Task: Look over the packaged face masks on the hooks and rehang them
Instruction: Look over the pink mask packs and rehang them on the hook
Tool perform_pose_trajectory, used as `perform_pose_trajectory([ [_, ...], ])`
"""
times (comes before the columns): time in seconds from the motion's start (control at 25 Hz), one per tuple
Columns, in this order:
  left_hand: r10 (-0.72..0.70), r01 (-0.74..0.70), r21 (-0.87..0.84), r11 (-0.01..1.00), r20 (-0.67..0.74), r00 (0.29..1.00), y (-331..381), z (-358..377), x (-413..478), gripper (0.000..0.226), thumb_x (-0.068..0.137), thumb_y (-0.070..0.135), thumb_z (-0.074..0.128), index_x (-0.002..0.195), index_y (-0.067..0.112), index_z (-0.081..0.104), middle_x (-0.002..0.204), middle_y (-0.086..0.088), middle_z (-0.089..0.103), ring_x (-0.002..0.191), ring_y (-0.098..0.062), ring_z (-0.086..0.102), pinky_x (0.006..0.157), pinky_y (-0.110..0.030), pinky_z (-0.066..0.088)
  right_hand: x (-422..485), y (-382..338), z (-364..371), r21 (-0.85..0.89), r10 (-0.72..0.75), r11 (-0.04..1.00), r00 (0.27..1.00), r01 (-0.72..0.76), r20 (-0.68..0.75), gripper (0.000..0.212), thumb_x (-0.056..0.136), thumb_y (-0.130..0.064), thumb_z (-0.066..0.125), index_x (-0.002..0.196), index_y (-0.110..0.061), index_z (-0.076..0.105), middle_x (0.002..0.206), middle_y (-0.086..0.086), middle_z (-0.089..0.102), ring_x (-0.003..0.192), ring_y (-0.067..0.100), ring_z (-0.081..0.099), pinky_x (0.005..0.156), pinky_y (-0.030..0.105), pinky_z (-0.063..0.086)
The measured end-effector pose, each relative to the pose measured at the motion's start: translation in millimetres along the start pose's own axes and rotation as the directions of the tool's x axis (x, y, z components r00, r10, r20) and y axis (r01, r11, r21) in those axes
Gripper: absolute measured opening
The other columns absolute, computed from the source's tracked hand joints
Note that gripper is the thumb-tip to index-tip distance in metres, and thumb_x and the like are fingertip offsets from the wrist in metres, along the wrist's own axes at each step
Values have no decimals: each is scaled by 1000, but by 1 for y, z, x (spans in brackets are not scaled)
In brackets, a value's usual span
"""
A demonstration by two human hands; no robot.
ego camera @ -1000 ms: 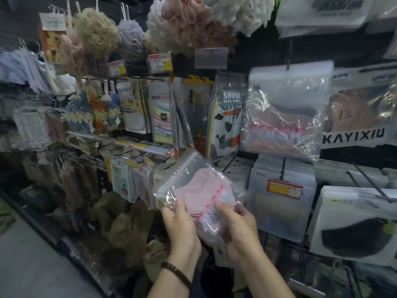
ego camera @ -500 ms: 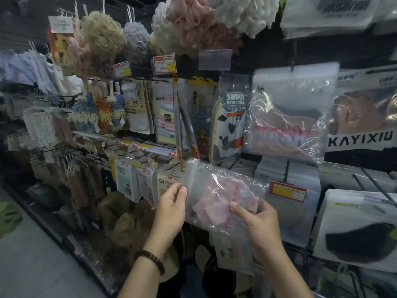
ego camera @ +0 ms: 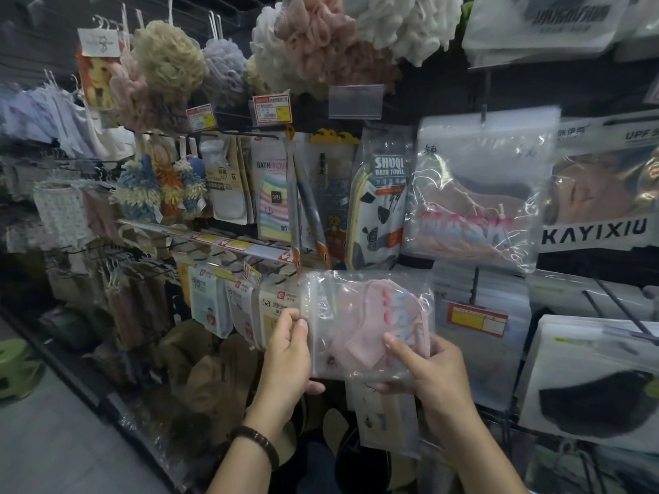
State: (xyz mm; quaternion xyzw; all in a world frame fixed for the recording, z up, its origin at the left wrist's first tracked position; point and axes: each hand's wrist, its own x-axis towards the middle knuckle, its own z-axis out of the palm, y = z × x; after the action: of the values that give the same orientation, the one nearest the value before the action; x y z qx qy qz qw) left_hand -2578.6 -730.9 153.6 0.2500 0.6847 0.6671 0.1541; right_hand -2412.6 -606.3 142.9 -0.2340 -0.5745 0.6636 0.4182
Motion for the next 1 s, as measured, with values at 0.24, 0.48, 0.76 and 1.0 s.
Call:
perform_pose_trajectory([
  [0.24, 38, -37, 55, 998, -6, 999, -6, 0, 3, 32, 116, 32, 36, 93, 24, 56, 80, -11, 61, 55, -25, 53, 45, -33, 48, 0, 7, -3, 46, 60, 997, 998, -59, -12, 17, 94, -16, 81, 98, 1, 82, 101, 25, 80, 89, 50, 78, 66, 56, 68],
  [0.48, 118, -113, 97, 989, -38, 992, -5, 0, 1, 31, 116, 33, 38, 96, 21, 57, 78, -8, 59, 51, -20, 55, 44, -35, 54, 1, 4, -5, -80, -38, 996, 999, 39, 20, 31, 84, -20, 89, 112, -14, 78, 104, 11, 83, 98, 33, 81, 85, 68, 64],
  [0.76, 42, -41, 35, 999, -41, 998, -11, 1, 2, 41, 114, 41, 41, 93, 16, 67, 87, -20, 71, 50, -27, 55, 47, -35, 49, -7, -3, 1, 13, 51, 999, 999, -51, 9, 29, 88, -30, 84, 101, -4, 80, 98, 18, 83, 91, 40, 82, 69, 65, 66],
  [1.0, 167, -160, 104, 982, -59, 984, -6, 2, -3, 41, 114, 37, 42, 79, 18, 52, 60, 3, 49, 50, -16, 48, 52, -38, 45, -14, -11, 1, -67, 20, 998, 1000, -19, 13, 26, 89, -29, 82, 100, -5, 82, 95, 12, 84, 93, 34, 82, 78, 55, 68],
])
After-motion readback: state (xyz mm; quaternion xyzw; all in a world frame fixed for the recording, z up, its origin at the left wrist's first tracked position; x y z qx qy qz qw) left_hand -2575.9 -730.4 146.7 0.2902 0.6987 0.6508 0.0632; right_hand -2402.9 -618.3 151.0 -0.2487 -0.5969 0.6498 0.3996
